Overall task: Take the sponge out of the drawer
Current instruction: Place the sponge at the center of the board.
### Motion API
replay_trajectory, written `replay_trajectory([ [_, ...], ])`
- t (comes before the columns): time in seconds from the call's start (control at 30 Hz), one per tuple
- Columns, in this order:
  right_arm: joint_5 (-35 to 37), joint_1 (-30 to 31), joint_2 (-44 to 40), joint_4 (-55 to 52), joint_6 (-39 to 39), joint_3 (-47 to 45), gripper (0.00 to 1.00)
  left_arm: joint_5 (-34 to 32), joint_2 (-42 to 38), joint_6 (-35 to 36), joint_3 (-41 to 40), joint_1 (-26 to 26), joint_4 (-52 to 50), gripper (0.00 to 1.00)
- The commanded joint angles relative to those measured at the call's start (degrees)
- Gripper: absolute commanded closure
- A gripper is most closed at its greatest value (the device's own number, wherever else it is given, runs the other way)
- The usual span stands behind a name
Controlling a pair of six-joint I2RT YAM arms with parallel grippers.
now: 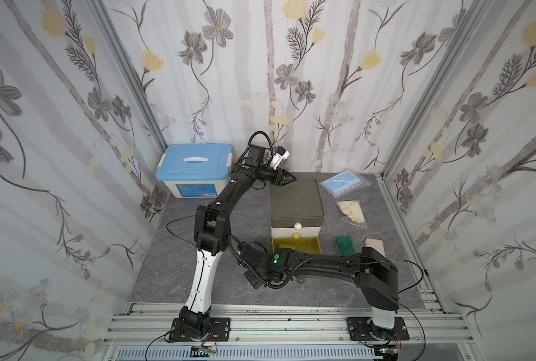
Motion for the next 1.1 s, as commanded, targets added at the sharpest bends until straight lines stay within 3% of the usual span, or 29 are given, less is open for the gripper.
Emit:
replay_trajectory([
  [0.0, -1.73, -0.74, 1.97, -1.46, -1.57, 2.34, 1.00, -1.76, 1.23, 0.17, -0.58, -0.37, -6.65, 0.38],
  [0.6, -3.80, -6.47, 11.52, -6.94, -4.52, 13.25, 1.00, -1.49, 0.91, 0.18, -1.38, -0.54, -6.32, 0.38],
  [1.07, -2.20, -8.01, 21.06, -14.77, -7.00, 27.98, 1.00, -1.45, 0.95, 0.05, -1.81, -0.59, -5.68, 0.38],
])
